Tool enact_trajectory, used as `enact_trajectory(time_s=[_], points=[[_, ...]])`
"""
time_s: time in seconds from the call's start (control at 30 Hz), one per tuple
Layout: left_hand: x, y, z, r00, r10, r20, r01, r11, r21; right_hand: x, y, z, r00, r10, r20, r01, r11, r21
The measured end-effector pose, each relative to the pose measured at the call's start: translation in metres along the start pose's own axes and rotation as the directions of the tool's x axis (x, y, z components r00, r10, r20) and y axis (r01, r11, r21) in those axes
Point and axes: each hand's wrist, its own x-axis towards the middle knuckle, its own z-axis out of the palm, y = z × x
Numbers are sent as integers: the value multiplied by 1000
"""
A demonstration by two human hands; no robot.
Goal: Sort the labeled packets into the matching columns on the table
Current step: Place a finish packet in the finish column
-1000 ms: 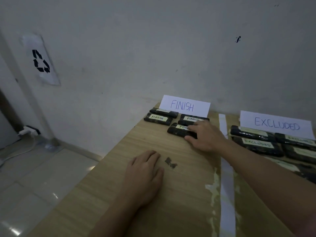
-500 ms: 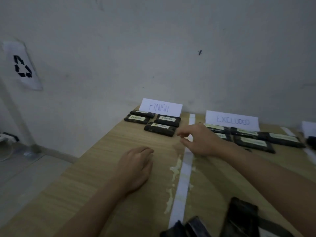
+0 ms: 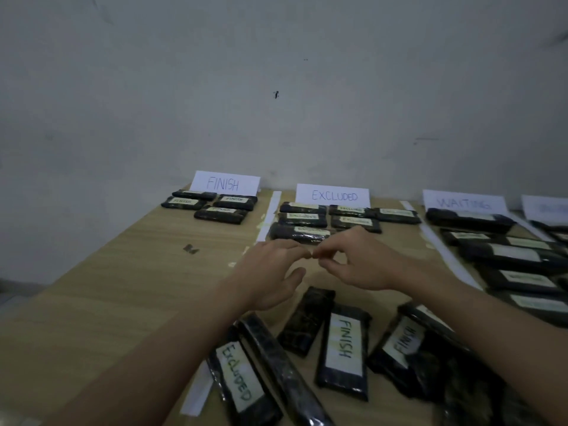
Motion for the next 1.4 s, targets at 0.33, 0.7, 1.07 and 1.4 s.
enact_trajectory(time_s=[0.33, 0.7, 1.07, 1.4], points=[[-22, 29, 16, 984, 115, 133, -115, 993, -3, -95, -29, 7, 984, -126, 129, 134, 989, -55], [-13, 48, 17, 981, -12, 193, 41, 988, -146, -108, -30, -1, 965, -249, 80, 259, 954, -152], [20, 76, 6, 911, -352, 214, 330, 313, -891, -99, 19, -40, 800, 195, -567, 143, 856, 496], [39, 53, -22, 853, -521, -24, 110, 225, -968, -78, 33, -48, 857, 222, -464, 8, 896, 444]])
